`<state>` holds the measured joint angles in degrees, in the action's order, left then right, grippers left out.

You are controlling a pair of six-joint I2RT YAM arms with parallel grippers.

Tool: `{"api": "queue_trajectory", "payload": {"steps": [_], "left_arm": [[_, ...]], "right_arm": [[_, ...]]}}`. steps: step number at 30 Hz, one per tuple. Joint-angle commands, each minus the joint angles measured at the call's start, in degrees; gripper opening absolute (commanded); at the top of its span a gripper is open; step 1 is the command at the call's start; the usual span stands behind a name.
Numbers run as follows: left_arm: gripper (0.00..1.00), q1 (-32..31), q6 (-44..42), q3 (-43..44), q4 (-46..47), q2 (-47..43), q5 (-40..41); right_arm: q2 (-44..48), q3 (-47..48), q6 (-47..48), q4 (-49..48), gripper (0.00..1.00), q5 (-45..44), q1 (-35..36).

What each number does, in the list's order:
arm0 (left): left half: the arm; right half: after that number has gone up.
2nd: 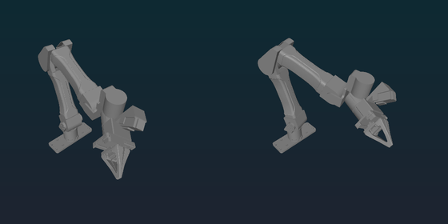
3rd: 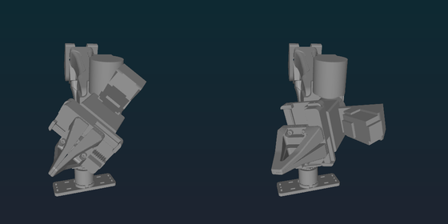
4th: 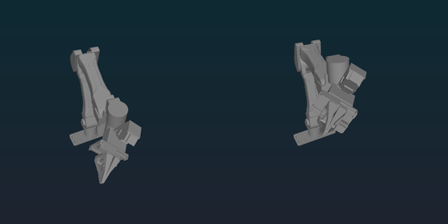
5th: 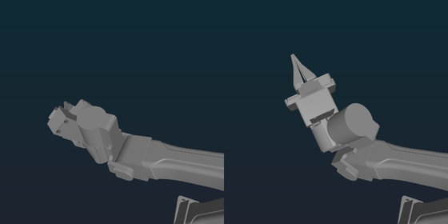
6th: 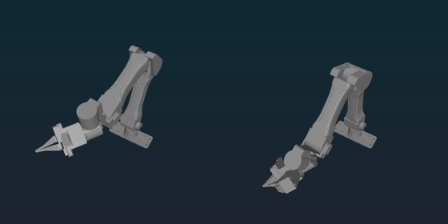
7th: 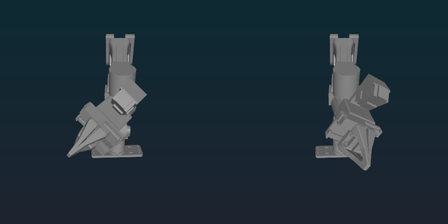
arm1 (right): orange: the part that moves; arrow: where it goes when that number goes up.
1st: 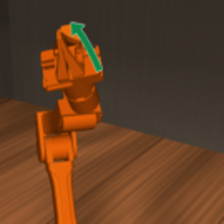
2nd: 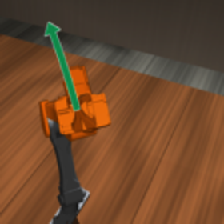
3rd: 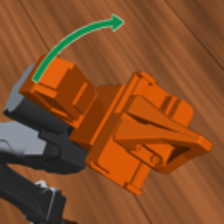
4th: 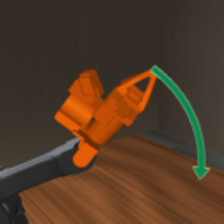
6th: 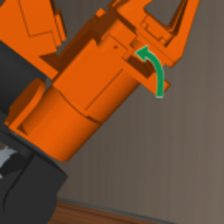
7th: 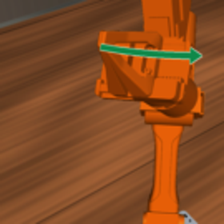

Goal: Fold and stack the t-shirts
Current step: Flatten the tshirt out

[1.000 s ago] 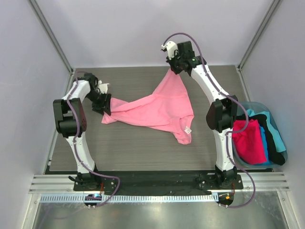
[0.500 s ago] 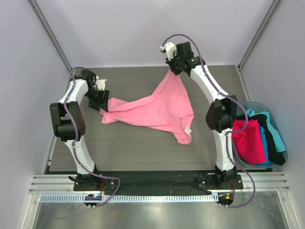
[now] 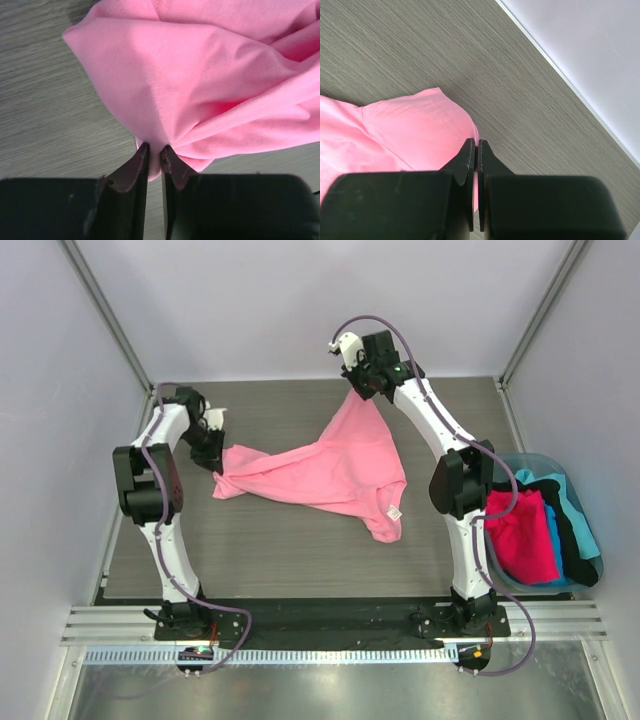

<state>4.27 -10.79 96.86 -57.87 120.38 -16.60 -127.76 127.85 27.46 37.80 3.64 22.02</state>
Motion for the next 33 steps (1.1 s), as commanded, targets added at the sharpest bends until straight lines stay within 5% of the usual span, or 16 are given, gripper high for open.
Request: {"api": "queue_trajectory", "payload": {"steps": [1, 20, 24, 28, 33], "left_arm": [[0.15, 0.6, 0.1, 1.8, -0.4, -4.3, -0.5], [0.22, 0.5, -0.1, -0.5, -1.2, -7.1, -0.6], [0.36, 0.6, -0.1, -0.4, -1.0, -6.4, 0.6], [0.36, 0.6, -0.3, 0.3, -1.2, -5.2, 1.6], [0.13, 0.7, -0.2, 0.9, -1.5, -4.3, 1.6]], "right_arm": [[3.4, 0.2, 1.0, -1.4, 0.01, -1.2, 0.1], [4.2, -1.3, 1.9, -1.5, 0.01, -2.9, 1.2], [4.1, -1.8, 1.8, -1.5, 0.01, -3.0, 1.3], [4.1, -1.6, 2.0, -1.4, 0.01, -3.0, 1.5], [4.0, -1.1, 2.2, -1.5, 0.01, -3.3, 1.6]]}}
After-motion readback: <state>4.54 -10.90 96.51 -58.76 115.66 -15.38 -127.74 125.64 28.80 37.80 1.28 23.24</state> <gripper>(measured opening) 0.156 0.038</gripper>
